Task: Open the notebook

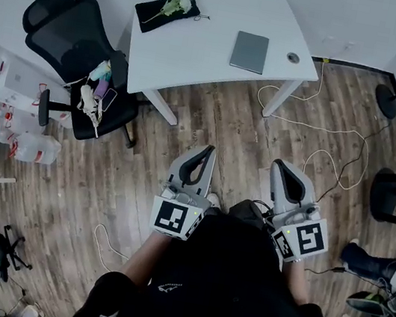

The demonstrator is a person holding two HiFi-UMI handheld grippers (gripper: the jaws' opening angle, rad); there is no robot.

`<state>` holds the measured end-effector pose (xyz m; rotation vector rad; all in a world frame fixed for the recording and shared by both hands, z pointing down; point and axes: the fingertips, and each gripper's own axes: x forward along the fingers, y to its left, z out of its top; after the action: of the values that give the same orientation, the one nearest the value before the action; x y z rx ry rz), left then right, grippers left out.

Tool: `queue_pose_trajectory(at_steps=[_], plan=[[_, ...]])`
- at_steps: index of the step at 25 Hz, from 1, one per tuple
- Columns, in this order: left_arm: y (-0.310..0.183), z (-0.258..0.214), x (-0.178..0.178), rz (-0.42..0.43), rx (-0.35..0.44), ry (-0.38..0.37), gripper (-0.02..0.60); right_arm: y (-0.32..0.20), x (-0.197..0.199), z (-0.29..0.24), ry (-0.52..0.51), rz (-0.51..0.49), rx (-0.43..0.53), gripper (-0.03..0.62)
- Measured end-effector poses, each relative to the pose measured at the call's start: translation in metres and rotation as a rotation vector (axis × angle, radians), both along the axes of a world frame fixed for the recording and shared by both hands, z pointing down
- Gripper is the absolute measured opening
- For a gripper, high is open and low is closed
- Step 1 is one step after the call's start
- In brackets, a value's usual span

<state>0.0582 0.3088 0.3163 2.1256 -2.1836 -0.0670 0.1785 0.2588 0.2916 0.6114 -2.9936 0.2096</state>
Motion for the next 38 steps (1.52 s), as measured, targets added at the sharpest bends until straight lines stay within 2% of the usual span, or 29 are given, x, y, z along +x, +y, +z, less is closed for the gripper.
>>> queue_pose_trajectory(at_steps=[5, 9, 17, 26, 28, 38], plan=[[-0.012, 0.002, -0.004, -0.003, 0.0, 0.024, 0.008, -0.015, -0.003, 0.004, 0.016, 0.007, -0.002, 0.005], [-0.018, 0.006, -0.009, -0.016, -0.016, 0.001, 0.008, -0.025, -0.008, 0.009, 0.022, -0.005, -0.006, 0.005], [-0.047, 0.008, -0.046, -0.106, -0.025, 0.002, 0.008, -0.071, -0.045, 0.013, 0.017, -0.064, -0.012, 0.005], [-0.126, 0.006, -0.071, -0.116, -0.015, 0.009, 0.008, -0.15, -0.083, 0.019, 0.046, -0.11, -0.022, 0.005], [-0.144, 0.004, -0.079, -0.124, -0.03, -0.008, 0.008, -0.168, -0.093, 0.015, 0.046, -0.131, -0.02, 0.005], [-0.228, -0.003, -0.109, -0.244, -0.044, -0.004, 0.008, -0.266, -0.14, 0.013, 0.079, -0.247, 0.001, 0.005]])
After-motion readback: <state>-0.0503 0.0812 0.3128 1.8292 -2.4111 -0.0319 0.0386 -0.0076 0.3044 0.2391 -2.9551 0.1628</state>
